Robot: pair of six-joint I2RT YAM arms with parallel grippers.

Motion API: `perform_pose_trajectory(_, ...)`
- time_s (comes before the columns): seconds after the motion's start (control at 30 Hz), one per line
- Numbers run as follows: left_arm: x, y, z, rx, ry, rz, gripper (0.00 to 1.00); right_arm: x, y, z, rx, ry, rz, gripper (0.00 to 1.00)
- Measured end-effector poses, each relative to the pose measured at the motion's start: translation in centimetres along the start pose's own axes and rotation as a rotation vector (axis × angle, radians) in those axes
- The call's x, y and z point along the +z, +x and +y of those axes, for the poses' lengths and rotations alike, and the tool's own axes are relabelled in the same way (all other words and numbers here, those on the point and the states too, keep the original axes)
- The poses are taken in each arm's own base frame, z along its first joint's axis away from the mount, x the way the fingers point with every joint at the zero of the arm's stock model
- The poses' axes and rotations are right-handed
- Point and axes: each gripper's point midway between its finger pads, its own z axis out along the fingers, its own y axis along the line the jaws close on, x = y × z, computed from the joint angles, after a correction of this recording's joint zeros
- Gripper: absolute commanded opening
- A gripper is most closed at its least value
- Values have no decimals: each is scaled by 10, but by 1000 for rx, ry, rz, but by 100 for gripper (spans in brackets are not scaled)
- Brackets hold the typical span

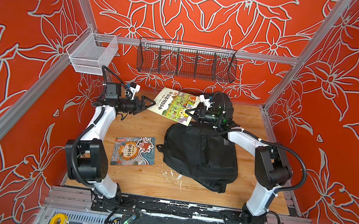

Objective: Pack the student bag

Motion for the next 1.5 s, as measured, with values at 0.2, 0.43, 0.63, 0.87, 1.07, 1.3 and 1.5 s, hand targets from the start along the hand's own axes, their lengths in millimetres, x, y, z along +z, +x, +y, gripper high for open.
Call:
perform_pose_trajectory(0.2,15,-3,4,-16,83,51,100,-2,12,9,-5,-21,65,0)
perform_pose_trajectory(0.43,29,10,-20,1,184,113,47,-2,17,8,10,-1,112,0)
perform_pose_trajectory(0.63,24,12,-26,4,222,120,0,-3,12,7,-20,60,122,41)
perform_pose_trajectory(0.87,5,18,-45,17,137,93,0,-20,3,-36,-79,372,47,62)
perform_pose_trajectory(1.07,-33,13,-79,115,38,-17,0,-38,22,-74,-55,552,40,63)
perform_pose_trajectory(1.3,-69,4,-62,107,-212,-141,0,3,85,-83,-92,642,219,59)
perform_pose_trajectory(1.5,-99,1,-68,144,-326,-244,0,37,139,-101,-74,648,372,54)
